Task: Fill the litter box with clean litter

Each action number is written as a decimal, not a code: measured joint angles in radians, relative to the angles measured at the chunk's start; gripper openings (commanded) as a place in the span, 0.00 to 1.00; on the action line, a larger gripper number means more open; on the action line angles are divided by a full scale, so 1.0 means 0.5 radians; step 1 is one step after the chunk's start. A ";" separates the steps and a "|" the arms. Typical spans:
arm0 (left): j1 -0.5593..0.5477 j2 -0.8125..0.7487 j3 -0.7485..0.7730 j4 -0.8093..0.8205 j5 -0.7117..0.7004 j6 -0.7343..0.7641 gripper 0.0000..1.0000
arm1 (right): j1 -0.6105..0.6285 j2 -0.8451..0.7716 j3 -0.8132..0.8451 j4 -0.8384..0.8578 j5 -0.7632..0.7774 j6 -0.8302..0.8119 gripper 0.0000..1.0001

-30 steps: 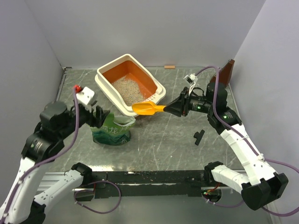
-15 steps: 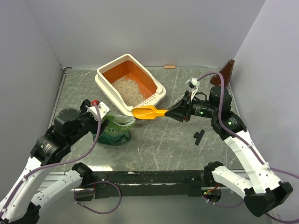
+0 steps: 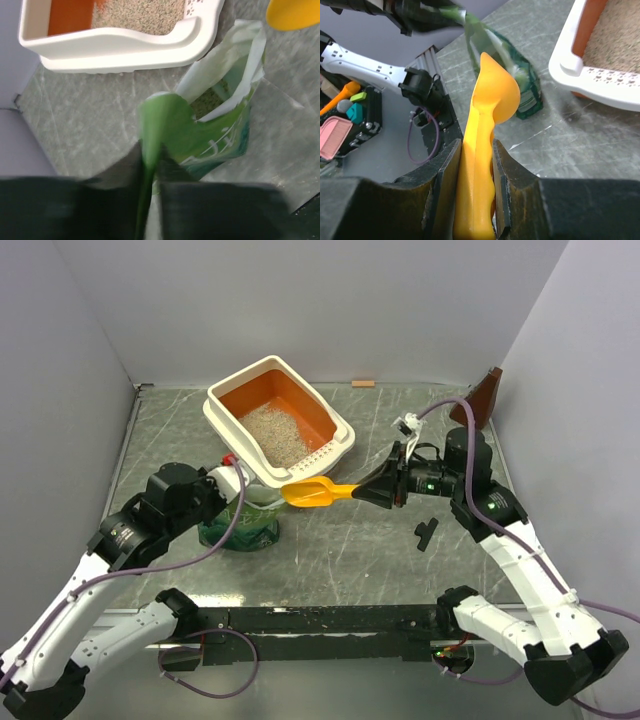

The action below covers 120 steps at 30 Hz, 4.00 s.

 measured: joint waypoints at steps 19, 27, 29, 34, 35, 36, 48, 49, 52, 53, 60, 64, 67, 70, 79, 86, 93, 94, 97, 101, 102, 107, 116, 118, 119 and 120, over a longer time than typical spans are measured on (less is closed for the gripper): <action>-0.004 -0.185 -0.072 -0.043 0.182 -0.174 0.01 | 0.395 0.548 0.510 -0.220 0.229 -0.021 0.00; -0.014 -0.211 -0.070 -0.069 0.221 -0.248 0.01 | 0.524 0.776 0.567 -0.291 0.362 -0.030 0.00; -0.014 -0.211 -0.062 -0.079 0.244 -0.259 0.01 | 0.547 0.819 0.612 -0.309 0.383 -0.031 0.00; -0.014 -0.175 -0.014 -0.098 0.300 -0.311 0.00 | 0.587 0.949 0.826 -0.445 0.475 -0.052 0.00; -0.014 -0.171 -0.014 -0.098 0.311 -0.316 0.01 | 0.591 0.983 0.871 -0.475 0.493 -0.053 0.00; -0.014 -0.165 -0.014 -0.097 0.327 -0.328 0.01 | 0.594 1.025 0.927 -0.507 0.511 -0.053 0.00; -0.039 -0.193 -0.185 0.130 0.403 -0.445 0.01 | 0.630 1.561 1.620 -1.062 0.635 -0.050 0.00; -0.045 -0.211 -0.231 0.180 0.398 -0.455 0.01 | 0.632 1.603 1.653 -1.087 0.643 -0.046 0.00; -0.063 -0.253 -0.362 0.334 0.371 -0.493 0.01 | 0.641 1.720 1.716 -1.147 0.673 -0.014 0.00; -0.067 -0.266 -0.401 0.381 0.362 -0.507 0.01 | 0.645 1.747 1.716 -1.152 0.682 0.002 0.00; -0.090 -0.386 -0.585 0.593 0.311 -0.569 0.01 | 0.682 1.870 1.634 -1.073 0.750 0.095 0.00; -0.095 -0.436 -0.597 0.594 0.278 -0.575 0.01 | 0.694 1.881 1.430 -0.877 0.739 0.204 0.00; -0.103 -0.432 -0.605 0.596 0.277 -0.575 0.01 | 0.694 1.880 1.305 -0.715 0.707 0.292 0.00; -0.114 -0.432 -0.611 0.596 0.264 -0.575 0.01 | 0.694 1.878 1.210 -0.588 0.666 0.361 0.00; -0.133 -0.433 -0.622 0.597 0.233 -0.575 0.01 | 0.688 1.876 0.878 -0.104 0.438 0.546 0.00; -0.141 -0.448 -0.676 0.656 0.235 -0.592 0.01 | 0.629 1.868 0.587 0.373 0.146 0.702 0.00; -0.147 -0.472 -0.686 0.655 0.240 -0.604 0.01 | 0.587 1.832 0.299 0.844 -0.040 0.973 0.00; -0.148 -0.478 -0.689 0.655 0.244 -0.604 0.01 | 0.581 1.819 0.245 0.933 -0.055 1.027 0.00; -0.153 -0.511 -0.710 0.659 0.259 -0.603 0.01 | 0.565 1.789 0.117 1.165 -0.089 1.183 0.00; -0.155 -0.540 -0.713 0.652 0.278 -0.602 0.00 | 0.541 1.759 -0.033 1.479 -0.118 1.420 0.00; -0.155 -0.546 -0.713 0.650 0.279 -0.601 0.01 | 0.533 1.751 -0.069 1.561 -0.123 1.480 0.00; -0.155 -0.574 -0.726 0.653 0.279 -0.595 0.01 | 0.470 1.699 -0.240 1.887 -0.131 1.746 0.00; -0.157 -0.623 -0.771 0.687 0.275 -0.566 0.01 | 0.287 1.551 -0.462 2.179 -0.161 1.998 0.00; -0.157 -0.626 -0.776 0.700 0.268 -0.565 0.00 | 0.248 1.518 -0.488 2.200 -0.172 2.019 0.00; -0.157 -0.629 -0.779 0.705 0.264 -0.565 0.01 | 0.226 1.499 -0.505 2.209 -0.185 2.037 0.00; -0.159 -0.633 -0.781 0.710 0.262 -0.565 0.01 | 0.211 1.484 -0.520 2.222 -0.195 2.049 0.00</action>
